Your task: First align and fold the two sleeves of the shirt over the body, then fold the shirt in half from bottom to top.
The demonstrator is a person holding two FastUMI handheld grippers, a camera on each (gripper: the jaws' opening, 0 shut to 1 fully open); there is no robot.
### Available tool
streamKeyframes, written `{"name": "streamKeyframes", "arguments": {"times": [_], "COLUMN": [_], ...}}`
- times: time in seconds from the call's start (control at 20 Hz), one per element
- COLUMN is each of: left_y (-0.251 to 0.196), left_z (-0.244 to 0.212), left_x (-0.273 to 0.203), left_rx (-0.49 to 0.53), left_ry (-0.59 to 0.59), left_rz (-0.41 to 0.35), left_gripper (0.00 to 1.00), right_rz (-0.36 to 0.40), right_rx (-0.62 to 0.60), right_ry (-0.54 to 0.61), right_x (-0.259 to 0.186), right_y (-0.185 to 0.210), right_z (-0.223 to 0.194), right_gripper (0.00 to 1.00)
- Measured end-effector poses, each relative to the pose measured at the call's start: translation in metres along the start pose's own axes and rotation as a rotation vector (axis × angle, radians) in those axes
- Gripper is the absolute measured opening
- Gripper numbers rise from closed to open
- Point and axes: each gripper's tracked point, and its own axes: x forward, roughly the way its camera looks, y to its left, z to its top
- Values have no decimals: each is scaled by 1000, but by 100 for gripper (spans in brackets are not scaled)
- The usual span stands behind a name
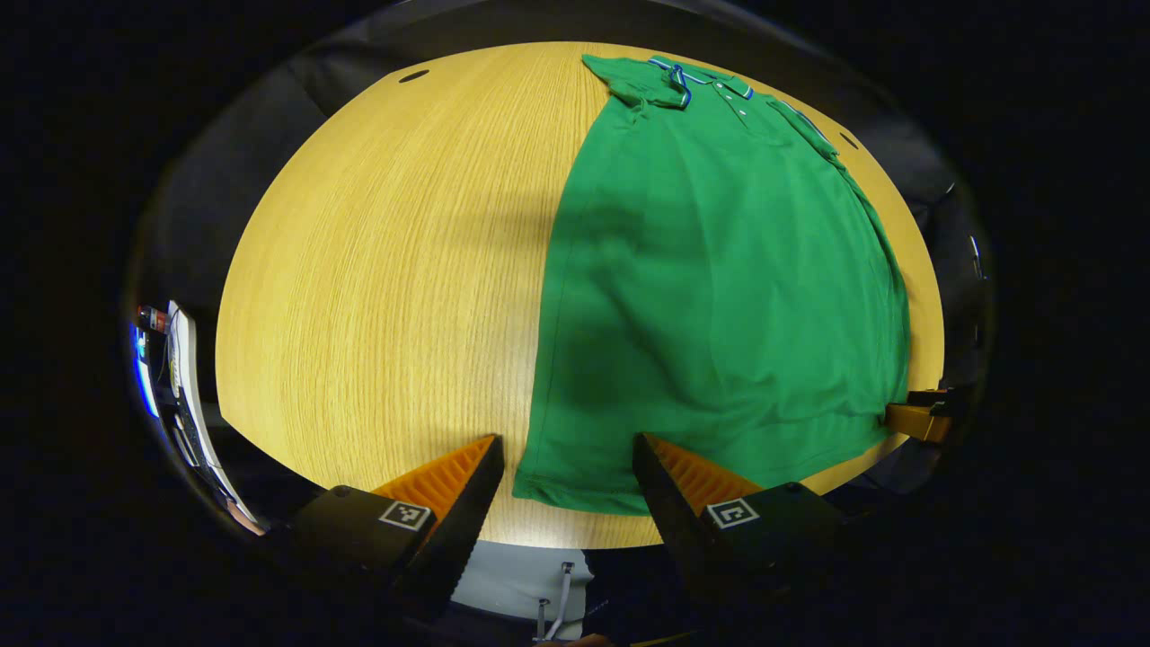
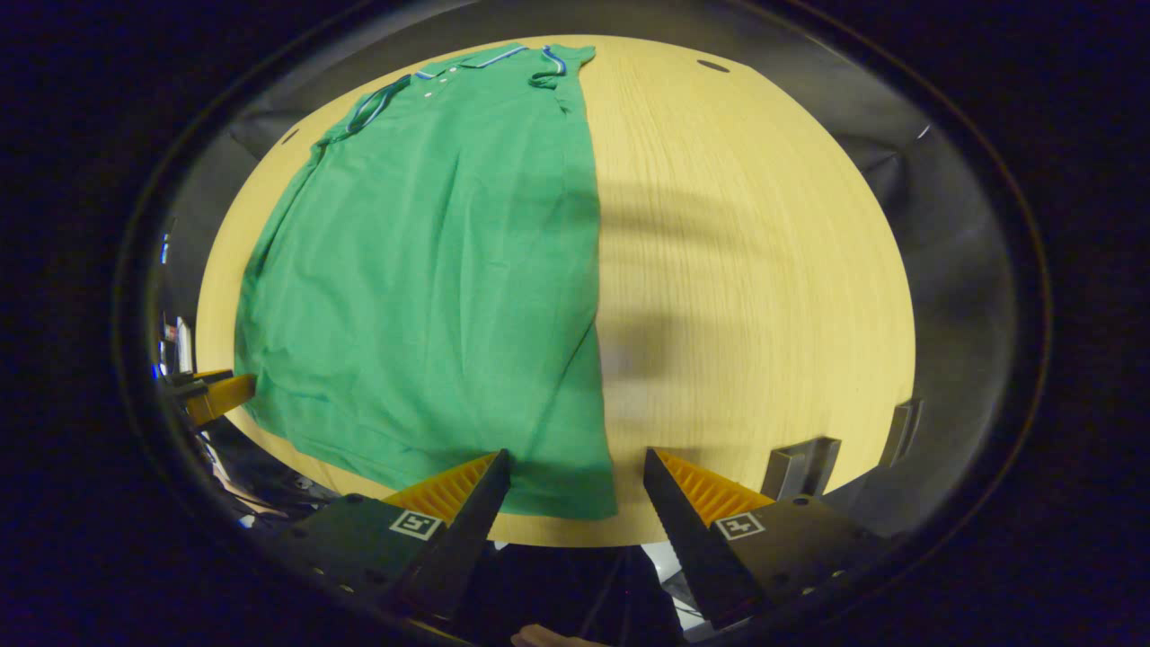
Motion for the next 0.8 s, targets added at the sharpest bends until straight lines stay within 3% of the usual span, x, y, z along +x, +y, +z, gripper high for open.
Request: {"name": "streamKeyframes", "arguments": {"times": [0.35, 0.7, 0.8], "left_y": [-4, -4, -4], "left_z": [2, 1, 1], "left_x": [2, 2, 1], "left_rx": [1, 19, 31], "left_ry": [102, 135, 116], "left_rz": [-10, -12, -14], "left_gripper": [93, 93, 93], "right_rz": [-11, -10, -6], "right_rx": [-13, -12, 2], "right_ry": [155, 154, 156], "right_x": [1, 1, 2], "right_y": [-1, -1, 1], "right_z": [-2, -2, -2], "right_gripper": [95, 95, 83]}}
